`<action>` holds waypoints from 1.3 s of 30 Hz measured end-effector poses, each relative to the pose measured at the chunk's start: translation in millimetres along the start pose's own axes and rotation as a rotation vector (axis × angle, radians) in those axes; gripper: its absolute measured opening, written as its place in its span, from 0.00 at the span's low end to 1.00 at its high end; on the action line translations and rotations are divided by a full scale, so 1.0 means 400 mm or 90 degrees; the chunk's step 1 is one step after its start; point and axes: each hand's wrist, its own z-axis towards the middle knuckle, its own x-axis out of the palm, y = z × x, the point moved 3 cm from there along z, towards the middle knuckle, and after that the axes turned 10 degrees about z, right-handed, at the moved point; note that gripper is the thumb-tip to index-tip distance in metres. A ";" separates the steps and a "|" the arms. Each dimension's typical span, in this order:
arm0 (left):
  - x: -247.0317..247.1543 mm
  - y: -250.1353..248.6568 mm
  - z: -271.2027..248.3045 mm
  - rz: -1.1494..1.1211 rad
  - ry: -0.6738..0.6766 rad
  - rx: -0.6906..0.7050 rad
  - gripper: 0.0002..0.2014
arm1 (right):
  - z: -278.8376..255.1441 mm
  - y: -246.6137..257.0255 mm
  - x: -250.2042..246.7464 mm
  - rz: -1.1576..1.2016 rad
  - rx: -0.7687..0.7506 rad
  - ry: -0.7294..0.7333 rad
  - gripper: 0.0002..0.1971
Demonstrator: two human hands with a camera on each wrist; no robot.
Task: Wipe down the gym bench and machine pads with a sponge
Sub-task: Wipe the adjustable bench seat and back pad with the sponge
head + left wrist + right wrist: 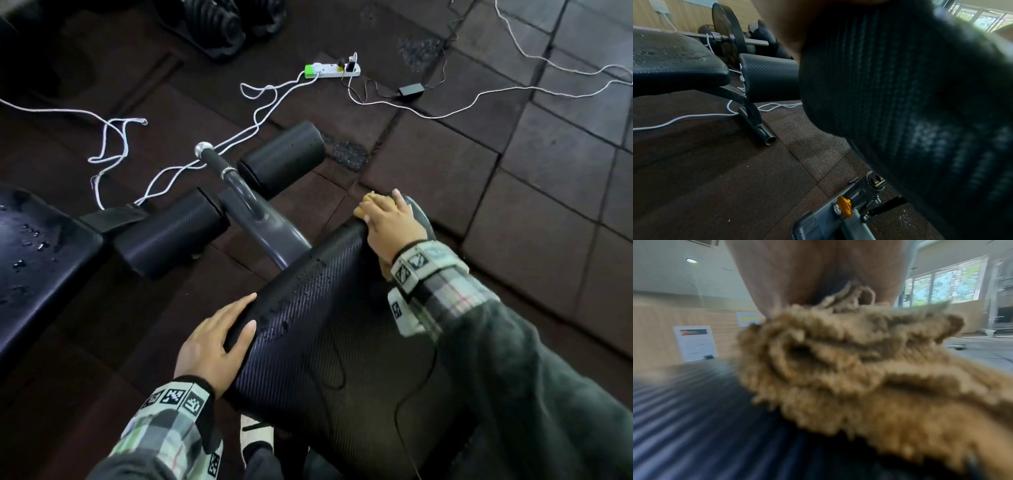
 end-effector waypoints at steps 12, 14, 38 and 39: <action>-0.006 -0.003 0.001 -0.003 -0.019 0.015 0.27 | -0.141 -0.022 0.002 0.062 0.007 -0.121 0.26; -0.003 0.001 0.000 -0.005 -0.022 0.017 0.26 | -0.131 -0.009 0.031 0.039 0.032 -0.082 0.27; 0.009 0.010 -0.001 -0.003 -0.033 0.015 0.27 | -0.256 0.020 0.060 0.054 -0.022 -0.157 0.26; 0.008 0.009 -0.001 -0.003 -0.034 0.016 0.27 | -0.233 0.026 0.048 0.039 -0.007 -0.152 0.27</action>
